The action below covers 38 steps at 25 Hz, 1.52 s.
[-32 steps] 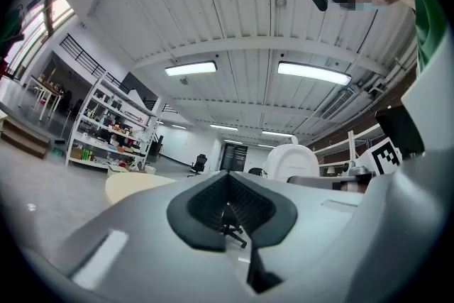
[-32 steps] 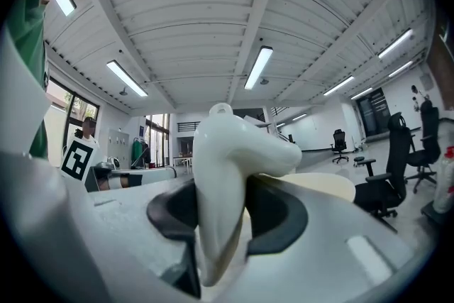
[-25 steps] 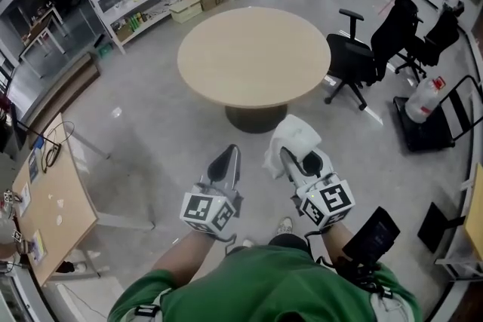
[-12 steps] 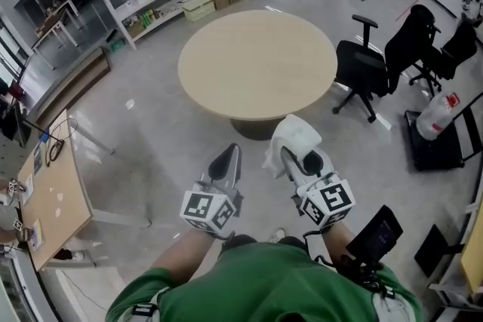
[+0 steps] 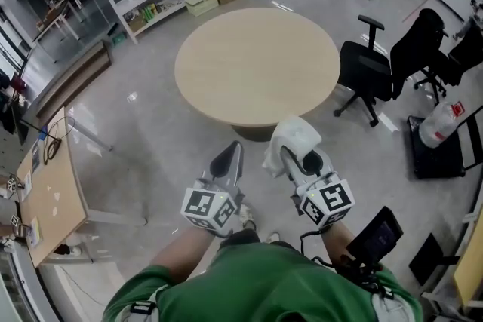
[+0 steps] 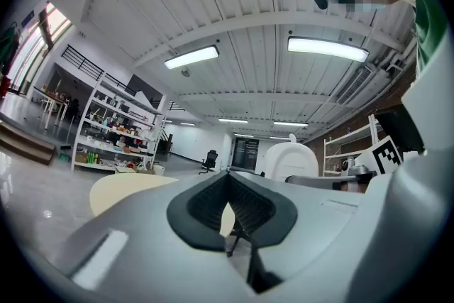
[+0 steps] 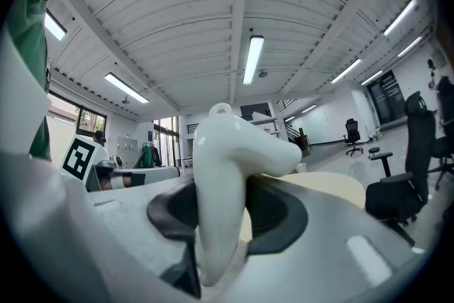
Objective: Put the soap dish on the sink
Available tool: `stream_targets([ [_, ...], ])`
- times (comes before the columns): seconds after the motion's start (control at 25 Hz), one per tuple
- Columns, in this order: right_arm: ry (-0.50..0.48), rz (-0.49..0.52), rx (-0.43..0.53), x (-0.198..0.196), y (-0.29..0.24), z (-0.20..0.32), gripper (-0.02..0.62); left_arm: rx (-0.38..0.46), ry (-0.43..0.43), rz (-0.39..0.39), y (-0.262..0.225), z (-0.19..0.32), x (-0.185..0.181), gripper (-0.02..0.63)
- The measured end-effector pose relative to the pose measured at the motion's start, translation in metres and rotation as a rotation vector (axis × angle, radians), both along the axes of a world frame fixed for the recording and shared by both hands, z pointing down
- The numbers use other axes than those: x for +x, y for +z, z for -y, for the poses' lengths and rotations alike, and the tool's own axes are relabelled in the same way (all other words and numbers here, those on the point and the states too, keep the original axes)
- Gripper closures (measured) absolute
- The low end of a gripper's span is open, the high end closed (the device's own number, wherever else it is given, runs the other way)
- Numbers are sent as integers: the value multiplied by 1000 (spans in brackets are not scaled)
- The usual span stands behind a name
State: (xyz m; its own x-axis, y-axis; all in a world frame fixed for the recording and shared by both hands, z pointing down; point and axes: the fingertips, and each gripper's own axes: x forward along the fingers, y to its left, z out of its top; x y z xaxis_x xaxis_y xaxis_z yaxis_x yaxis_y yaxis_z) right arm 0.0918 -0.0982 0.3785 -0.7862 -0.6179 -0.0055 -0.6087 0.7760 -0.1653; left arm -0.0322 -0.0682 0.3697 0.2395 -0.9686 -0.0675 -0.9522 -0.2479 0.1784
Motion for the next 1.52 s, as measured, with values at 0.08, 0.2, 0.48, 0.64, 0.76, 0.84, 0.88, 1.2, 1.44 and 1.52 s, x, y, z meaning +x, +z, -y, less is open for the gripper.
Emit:
stream_targets([
  [0.08,2,-11,-5,-8,2,12,448,-4,1,-11,3,13,-8,600],
  [0.2,12,-26,-13,-19,5,36,448,-9,5,-28,7,37,-20,600],
  [0.48,46,-51,-12,-59,7,89,448,-6,38,-53,12,92,-60,600],
  [0.64,67,-60,0,-86,6,112,448,3,63,-61,14,117,-87,600],
  [0.76,81,-69,6,-104,6,128,448,5,76,-63,15,133,-104,600],
  [0.84,87,-72,5,-111,6,137,448,0,85,-65,16,144,-111,600],
  [0.88,89,-73,5,-114,6,141,448,-1,90,-66,16,148,-113,600],
  [1.2,77,-72,7,-124,3,179,448,5,93,-58,10,184,-116,600],
  [1.44,29,-44,-10,-111,9,215,448,-18,44,-46,16,216,-101,600],
  [1.52,14,-35,-15,-112,10,227,448,-23,29,-41,16,226,-101,600],
])
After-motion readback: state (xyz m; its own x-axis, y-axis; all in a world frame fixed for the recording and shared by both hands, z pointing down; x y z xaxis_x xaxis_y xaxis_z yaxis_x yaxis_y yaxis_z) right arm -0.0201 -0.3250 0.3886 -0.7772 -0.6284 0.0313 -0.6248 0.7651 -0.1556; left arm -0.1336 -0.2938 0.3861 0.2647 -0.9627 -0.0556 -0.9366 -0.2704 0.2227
